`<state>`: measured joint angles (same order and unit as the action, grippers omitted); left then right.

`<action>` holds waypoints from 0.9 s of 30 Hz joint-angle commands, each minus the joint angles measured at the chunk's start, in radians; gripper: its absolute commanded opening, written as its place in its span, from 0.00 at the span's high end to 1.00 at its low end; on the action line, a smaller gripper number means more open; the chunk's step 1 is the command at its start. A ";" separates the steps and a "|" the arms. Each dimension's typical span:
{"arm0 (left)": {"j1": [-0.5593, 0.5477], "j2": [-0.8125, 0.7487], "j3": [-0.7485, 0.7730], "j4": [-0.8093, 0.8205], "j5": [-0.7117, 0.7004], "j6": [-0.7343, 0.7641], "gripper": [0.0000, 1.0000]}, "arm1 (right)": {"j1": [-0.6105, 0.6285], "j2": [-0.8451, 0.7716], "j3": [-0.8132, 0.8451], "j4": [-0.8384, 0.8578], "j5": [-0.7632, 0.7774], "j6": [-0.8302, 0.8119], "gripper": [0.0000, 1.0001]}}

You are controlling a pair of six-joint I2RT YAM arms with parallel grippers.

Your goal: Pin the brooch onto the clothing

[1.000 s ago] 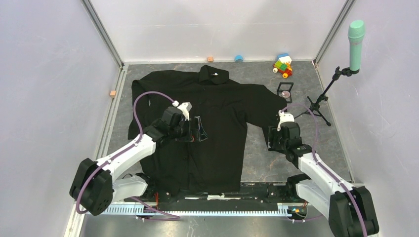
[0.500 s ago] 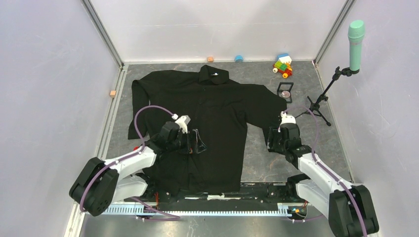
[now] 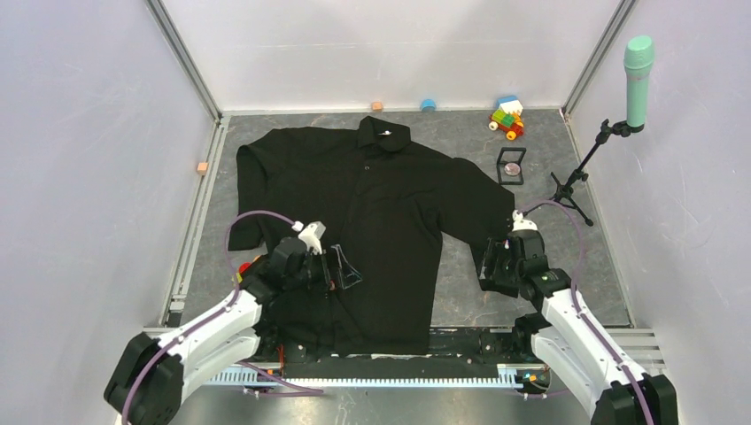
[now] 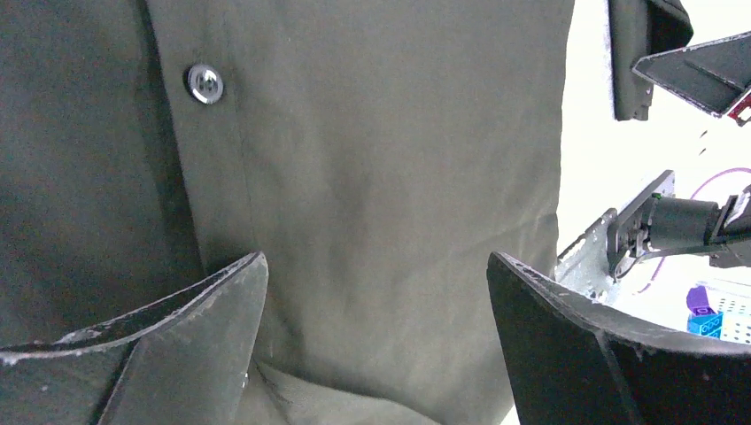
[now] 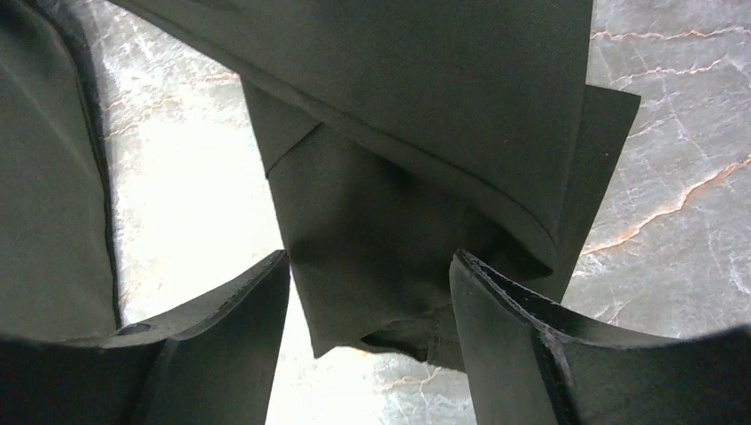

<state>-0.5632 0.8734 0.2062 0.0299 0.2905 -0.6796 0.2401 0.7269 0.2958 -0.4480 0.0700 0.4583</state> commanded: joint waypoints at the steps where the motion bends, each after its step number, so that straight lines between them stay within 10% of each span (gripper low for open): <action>1: -0.004 -0.133 0.044 -0.226 -0.024 -0.037 0.01 | -0.003 0.003 0.107 -0.077 -0.054 -0.017 0.27; 10: -0.004 0.011 0.238 -0.222 0.026 0.004 0.00 | 0.024 0.139 0.247 0.142 -0.184 -0.130 0.20; 27: -0.003 0.203 0.179 -0.085 0.079 -0.034 0.00 | 0.281 0.620 0.307 0.561 -0.135 -0.120 0.53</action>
<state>-0.5632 1.1313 0.4240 -0.0463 0.3733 -0.6991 0.5106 1.3003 0.6037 -0.0032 -0.0994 0.3202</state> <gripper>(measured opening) 0.994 0.489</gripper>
